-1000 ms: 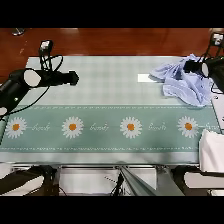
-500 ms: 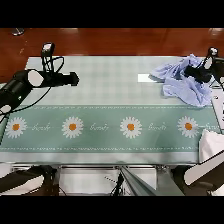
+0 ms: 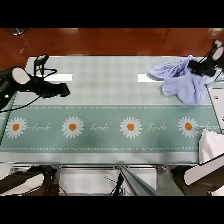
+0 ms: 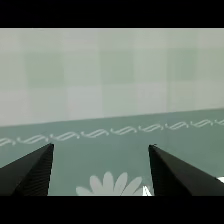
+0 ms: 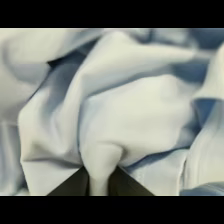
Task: Fold the shirts.
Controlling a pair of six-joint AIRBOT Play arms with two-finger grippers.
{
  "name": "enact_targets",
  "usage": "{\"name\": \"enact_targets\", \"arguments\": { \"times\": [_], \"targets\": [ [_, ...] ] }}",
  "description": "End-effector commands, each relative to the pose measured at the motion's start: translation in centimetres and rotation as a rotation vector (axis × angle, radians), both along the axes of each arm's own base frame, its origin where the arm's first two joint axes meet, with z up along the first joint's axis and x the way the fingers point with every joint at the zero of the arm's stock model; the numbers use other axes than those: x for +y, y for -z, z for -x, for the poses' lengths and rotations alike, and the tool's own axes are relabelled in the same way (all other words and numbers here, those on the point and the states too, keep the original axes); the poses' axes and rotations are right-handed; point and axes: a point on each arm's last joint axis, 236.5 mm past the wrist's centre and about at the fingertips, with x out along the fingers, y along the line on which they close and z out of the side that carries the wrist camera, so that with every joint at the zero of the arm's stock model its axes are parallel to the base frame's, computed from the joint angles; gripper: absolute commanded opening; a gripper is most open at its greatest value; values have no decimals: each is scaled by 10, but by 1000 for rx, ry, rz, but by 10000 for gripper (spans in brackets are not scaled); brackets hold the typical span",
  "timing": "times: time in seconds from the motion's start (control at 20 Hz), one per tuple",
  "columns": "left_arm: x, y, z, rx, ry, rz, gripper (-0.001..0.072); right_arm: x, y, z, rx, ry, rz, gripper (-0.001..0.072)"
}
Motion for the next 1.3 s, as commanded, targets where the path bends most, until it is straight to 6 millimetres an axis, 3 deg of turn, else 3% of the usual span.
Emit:
{"name": "enact_targets", "arguments": {
  "times": [0.0, 0.15, 0.25, 0.4, 0.5, 0.55, 0.65, 0.8, 0.9, 1.0, 1.15, 1.25],
  "targets": [
    [29, -22, 39, 73, -20, 6, 701, 22, -159, -20, -336, -96, 30, 31],
    [23, -52, 60, -33, -25, 24, 701, 65, -301, 10, -622, -235, 67, 30],
    [5, -68, 76, -114, -33, 98, 701, 101, -363, 43, -728, -345, 154, 30],
    [-23, -84, 98, -229, -44, 221, 701, 164, -426, 92, -856, -499, 231, 30],
    [-38, -87, 110, -263, -38, 284, 701, 208, -446, 121, -899, -619, 251, 31],
    [-42, -85, 115, -264, -30, 292, 701, 231, -446, 133, -893, -694, 254, 31],
    [-46, -80, 120, -256, -16, 294, 701, 275, -425, 155, -814, -842, 215, 30],
    [-47, -82, 118, -269, -16, 298, 701, 339, -354, 186, -554, -1085, 122, 30],
    [-46, -84, 114, -287, -25, 298, 701, 379, -282, 208, -321, -1227, 46, 30],
    [-45, -85, 111, -295, -31, 297, 701, 416, -198, 232, -97, -1326, -21, 31],
    [-45, -84, 111, -291, -31, 297, 701, 456, -70, 283, 192, -1376, -123, 31],
    [-45, -84, 111, -291, -31, 297, 701, 474, -12, 325, 344, -1376, -230, 31]
  ]
}}
